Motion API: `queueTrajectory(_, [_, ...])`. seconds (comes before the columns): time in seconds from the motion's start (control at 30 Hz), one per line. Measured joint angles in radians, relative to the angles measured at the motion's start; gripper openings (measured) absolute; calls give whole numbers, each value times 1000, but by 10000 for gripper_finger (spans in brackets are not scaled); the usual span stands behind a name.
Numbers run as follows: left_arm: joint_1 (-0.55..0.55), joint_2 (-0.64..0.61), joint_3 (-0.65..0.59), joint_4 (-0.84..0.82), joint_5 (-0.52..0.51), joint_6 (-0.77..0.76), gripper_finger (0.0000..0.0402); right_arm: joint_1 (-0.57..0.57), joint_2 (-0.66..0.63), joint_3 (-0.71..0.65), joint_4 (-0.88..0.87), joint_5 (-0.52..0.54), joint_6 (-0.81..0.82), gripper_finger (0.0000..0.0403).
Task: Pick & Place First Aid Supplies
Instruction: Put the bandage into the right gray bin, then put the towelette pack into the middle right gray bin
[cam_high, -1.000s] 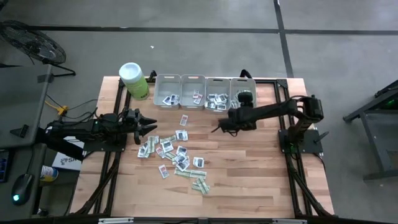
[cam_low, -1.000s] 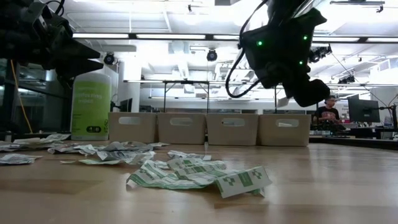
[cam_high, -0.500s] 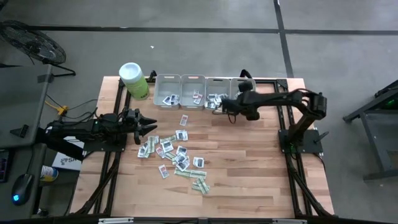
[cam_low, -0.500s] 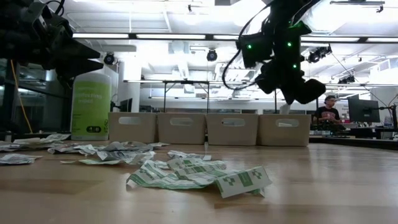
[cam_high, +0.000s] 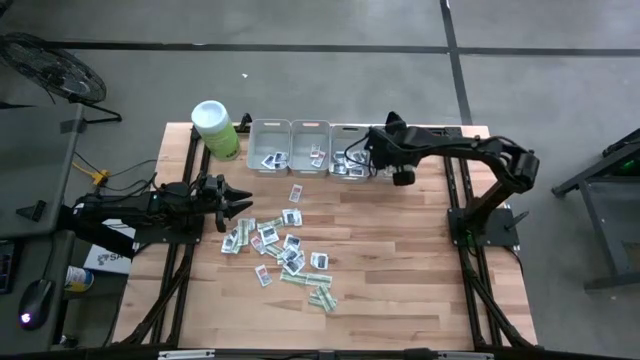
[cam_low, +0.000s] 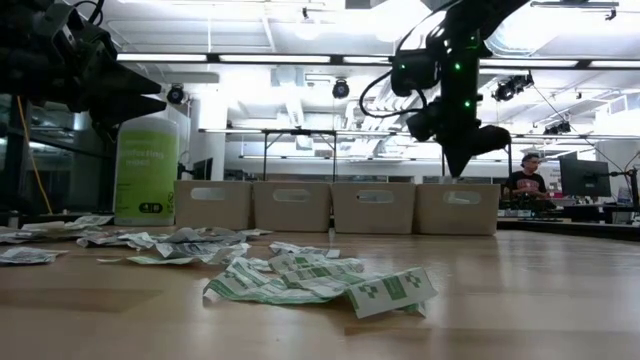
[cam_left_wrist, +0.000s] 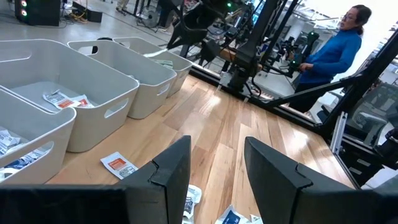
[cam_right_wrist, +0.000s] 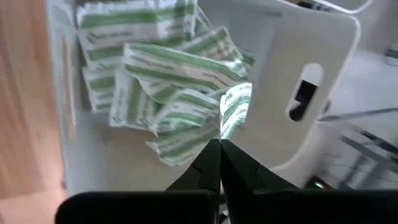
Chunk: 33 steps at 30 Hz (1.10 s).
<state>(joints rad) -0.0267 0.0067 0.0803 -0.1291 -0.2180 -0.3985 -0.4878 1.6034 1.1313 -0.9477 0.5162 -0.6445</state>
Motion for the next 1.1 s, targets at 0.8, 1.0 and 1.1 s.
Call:
queueTrajectory(0.8, [0, 0, 0, 0, 0, 0, 150, 19, -8, 0, -18, 86, 203, 135])
queueTrajectory(1.0, [0, 0, 0, 0, 0, 0, 150, 92, -47, 0, -16, 115, 244, 139])
queueTrajectory(1.1, [0, 0, 0, 0, 0, 0, 150, 133, -78, 0, -17, 102, 333, 139])
